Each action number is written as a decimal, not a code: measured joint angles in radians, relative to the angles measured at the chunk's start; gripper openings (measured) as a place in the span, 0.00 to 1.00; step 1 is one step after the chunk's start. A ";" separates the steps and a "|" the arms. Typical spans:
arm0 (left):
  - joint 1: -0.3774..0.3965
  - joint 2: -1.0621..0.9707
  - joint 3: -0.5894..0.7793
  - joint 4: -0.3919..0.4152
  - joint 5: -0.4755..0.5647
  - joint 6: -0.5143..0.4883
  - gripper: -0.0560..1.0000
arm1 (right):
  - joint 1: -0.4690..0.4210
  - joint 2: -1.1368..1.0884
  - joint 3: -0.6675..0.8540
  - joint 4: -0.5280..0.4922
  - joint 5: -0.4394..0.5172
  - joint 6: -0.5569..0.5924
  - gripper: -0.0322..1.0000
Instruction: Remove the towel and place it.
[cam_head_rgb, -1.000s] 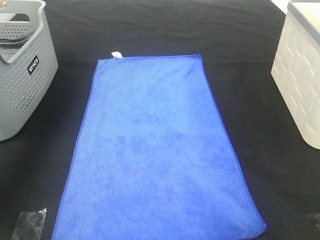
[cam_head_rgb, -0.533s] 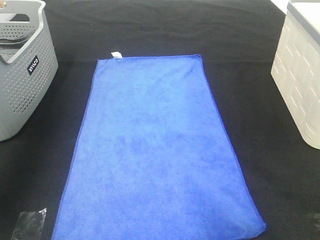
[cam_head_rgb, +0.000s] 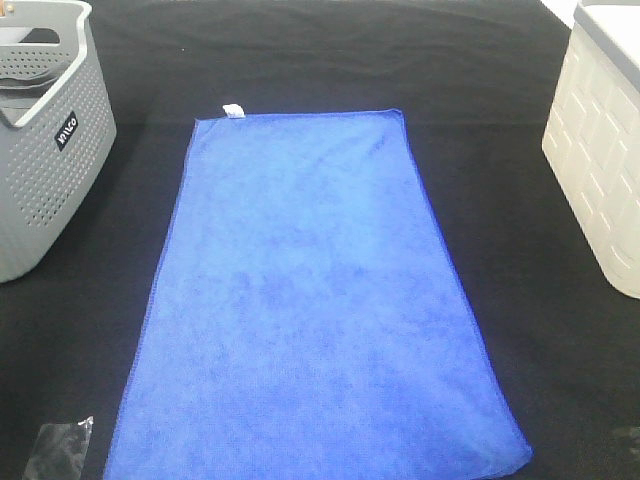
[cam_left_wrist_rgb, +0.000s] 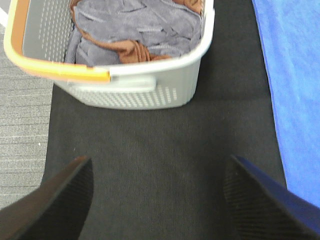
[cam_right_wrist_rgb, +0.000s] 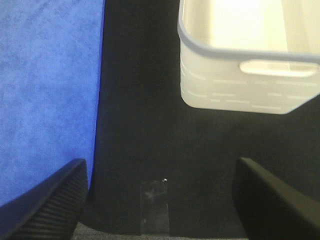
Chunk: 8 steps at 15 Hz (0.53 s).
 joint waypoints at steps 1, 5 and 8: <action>0.000 -0.086 0.054 0.006 -0.023 0.000 0.72 | 0.000 -0.069 0.047 0.000 0.000 0.001 0.80; 0.000 -0.377 0.245 0.044 -0.103 0.000 0.72 | 0.000 -0.314 0.207 0.000 0.000 0.001 0.79; 0.000 -0.490 0.317 0.046 -0.106 0.000 0.72 | 0.000 -0.421 0.277 0.000 0.000 0.001 0.79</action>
